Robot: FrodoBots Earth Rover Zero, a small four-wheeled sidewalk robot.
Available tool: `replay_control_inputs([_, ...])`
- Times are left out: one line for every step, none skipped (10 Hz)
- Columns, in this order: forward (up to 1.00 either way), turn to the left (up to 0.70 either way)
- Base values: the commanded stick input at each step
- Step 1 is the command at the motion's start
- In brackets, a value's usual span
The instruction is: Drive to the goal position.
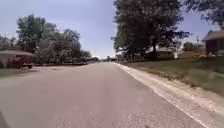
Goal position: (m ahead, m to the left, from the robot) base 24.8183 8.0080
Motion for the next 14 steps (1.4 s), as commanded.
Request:
replay_control_inputs([0.7, 0.0])
replay_control_inputs([0.7, 0.0])
replay_control_inputs([0.7, 0.0])
replay_control_inputs([0.7, 0.0])
replay_control_inputs([0.7, 0.0])
replay_control_inputs([0.7, 0.0])
replay_control_inputs([0.7, 0.0])
replay_control_inputs([0.7, 0.0])
replay_control_inputs([0.7, 0.0])
replay_control_inputs([0.7, 0.0])
replay_control_inputs([0.7, 0.0])
replay_control_inputs([0.7, 0.0])
replay_control_inputs([0.7, 0.0])
replay_control_inputs([0.7, 0.0])
